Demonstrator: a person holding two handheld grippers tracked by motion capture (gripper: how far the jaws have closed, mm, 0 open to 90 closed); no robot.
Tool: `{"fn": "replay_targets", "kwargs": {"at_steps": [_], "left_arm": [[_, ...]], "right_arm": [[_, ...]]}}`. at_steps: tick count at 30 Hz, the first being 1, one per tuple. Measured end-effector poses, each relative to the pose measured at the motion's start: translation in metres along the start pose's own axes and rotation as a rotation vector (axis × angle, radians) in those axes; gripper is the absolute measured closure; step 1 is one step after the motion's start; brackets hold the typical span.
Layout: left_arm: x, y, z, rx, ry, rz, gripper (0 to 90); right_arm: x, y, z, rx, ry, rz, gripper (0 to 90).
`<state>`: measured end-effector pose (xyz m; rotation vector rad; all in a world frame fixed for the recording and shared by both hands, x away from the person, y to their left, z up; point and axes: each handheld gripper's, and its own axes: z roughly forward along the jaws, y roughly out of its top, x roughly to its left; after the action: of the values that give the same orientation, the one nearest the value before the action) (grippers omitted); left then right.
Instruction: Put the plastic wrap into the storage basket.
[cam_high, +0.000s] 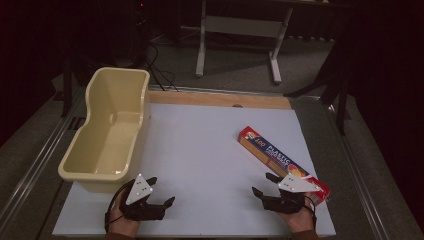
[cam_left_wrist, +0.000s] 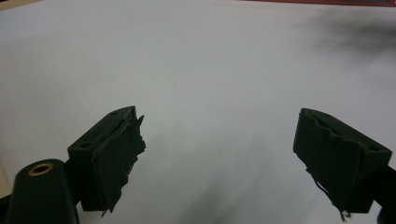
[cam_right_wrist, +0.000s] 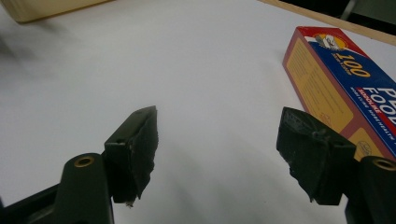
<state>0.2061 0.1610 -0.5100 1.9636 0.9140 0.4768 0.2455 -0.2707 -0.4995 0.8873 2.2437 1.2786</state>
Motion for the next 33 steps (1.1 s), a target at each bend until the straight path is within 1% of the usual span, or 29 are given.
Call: {"fn": "replay_targets", "kwargs": {"at_steps": [5, 7, 11, 17, 20, 24, 26, 31, 33], "left_arm": [[0.000, 0.001, -0.001, -0.014, 0.008, 0.000, 15.0], [0.000, 0.000, -0.001, -0.015, 0.008, -0.003, 15.0], [0.000, 0.000, -0.002, -0.019, 0.009, -0.004, 15.0], [-0.001, 0.001, -0.001, -0.020, 0.006, -0.002, 15.1], [-0.001, 0.001, -0.001, -0.021, 0.007, -0.002, 15.1], [-0.001, 0.001, -0.002, -0.025, 0.008, -0.003, 15.1], [-0.001, 0.001, -0.003, -0.027, 0.009, -0.001, 15.1], [-0.001, 0.001, -0.003, -0.029, 0.008, -0.003, 15.1], [-0.002, 0.001, -0.004, -0.030, 0.008, -0.001, 15.1]], "right_arm": [[-0.002, 0.000, -0.001, 0.004, 0.000, 0.001, 29.7], [-0.002, 0.001, -0.001, 0.001, 0.002, 0.009, 29.9], [-0.004, 0.003, 0.000, 0.010, 0.005, 0.009, 30.0], [-0.015, 0.011, -0.002, 0.014, 0.005, 0.001, 30.9], [-0.020, 0.015, 0.000, 0.032, 0.010, -0.014, 31.0], [-0.025, 0.018, 0.001, 0.045, 0.015, -0.021, 31.0], [-0.029, 0.021, 0.002, 0.068, 0.010, -0.037, 30.9], [-0.037, 0.030, 0.004, 0.097, 0.016, -0.064, 30.8], [-0.040, 0.034, 0.005, 0.113, 0.010, -0.082, 30.8]]}}
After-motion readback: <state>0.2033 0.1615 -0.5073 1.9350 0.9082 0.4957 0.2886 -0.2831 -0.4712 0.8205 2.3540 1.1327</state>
